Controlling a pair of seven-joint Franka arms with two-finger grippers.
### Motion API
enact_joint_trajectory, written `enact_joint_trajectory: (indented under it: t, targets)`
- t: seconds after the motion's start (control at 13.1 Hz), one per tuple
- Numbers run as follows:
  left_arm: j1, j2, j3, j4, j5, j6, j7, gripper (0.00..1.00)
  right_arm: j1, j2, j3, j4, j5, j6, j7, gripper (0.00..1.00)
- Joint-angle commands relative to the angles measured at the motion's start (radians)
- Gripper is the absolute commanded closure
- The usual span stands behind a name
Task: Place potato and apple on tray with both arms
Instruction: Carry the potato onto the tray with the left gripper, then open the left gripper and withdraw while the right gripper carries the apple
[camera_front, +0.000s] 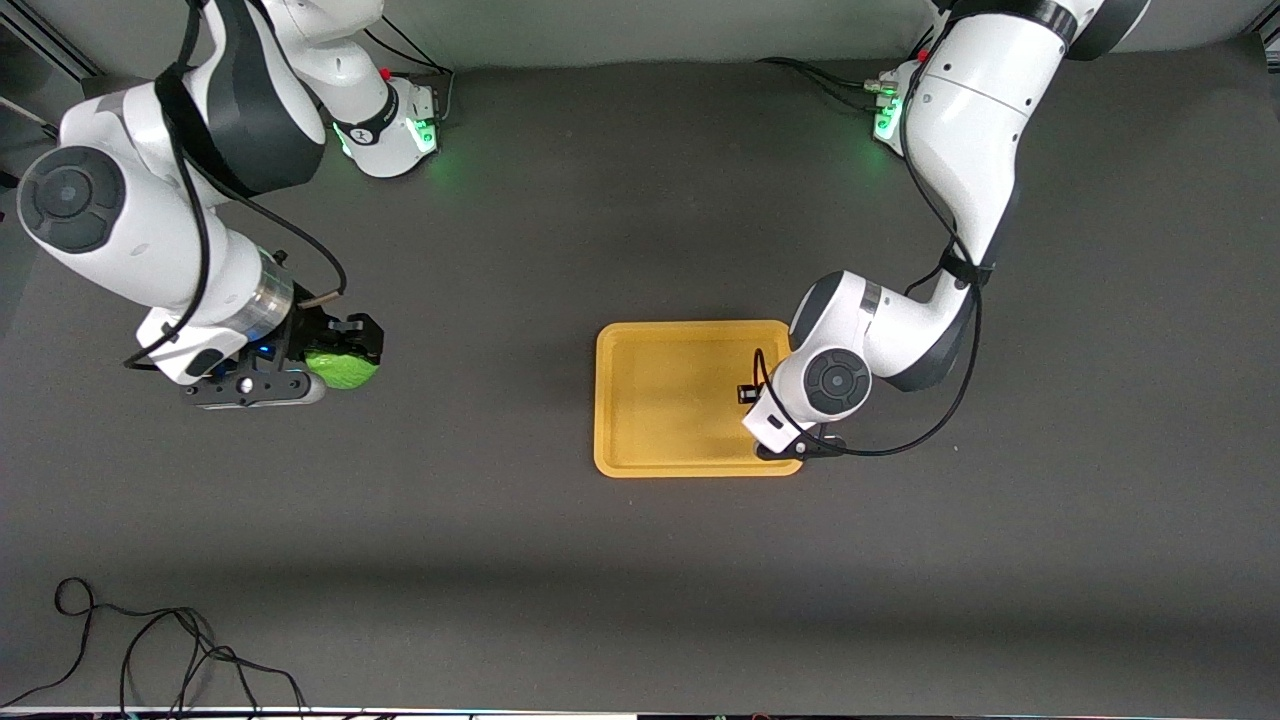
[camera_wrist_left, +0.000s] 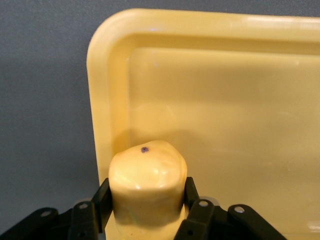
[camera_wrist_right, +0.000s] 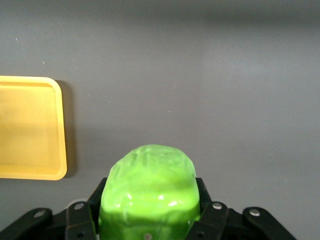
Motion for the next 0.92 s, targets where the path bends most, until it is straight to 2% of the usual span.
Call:
enact_joint_trajectory:
  t: [0.0,0.08,0.23,0.46,0.76,0.84]
  targets:
    - [-0.014,-0.005,0.01,0.02,0.014,-0.021,-0.019,0.16,0.002,0.029,-0.007,0.041,0.003,-0.007,0.021,0.5]
    - [-0.008,-0.017,0.01,0.021,0.014,-0.029,-0.02,0.07,0.002,0.032,-0.007,0.041,0.003,0.0,0.021,0.5]
    - [0.0,-0.051,0.012,0.028,0.014,-0.077,-0.017,0.01,0.017,0.055,-0.007,0.043,0.001,0.032,0.029,0.5]
    - [0.064,-0.195,0.013,0.026,0.014,-0.25,0.024,0.01,0.081,0.119,-0.007,0.096,0.0,0.068,0.133,0.5]
    - [0.238,-0.434,0.015,0.017,0.016,-0.52,0.254,0.01,0.231,0.245,-0.008,0.224,-0.01,0.068,0.387,0.5]
    - [0.29,-0.483,0.013,0.018,0.016,-0.545,0.277,0.01,0.274,0.281,-0.008,0.262,-0.011,0.068,0.461,0.5]
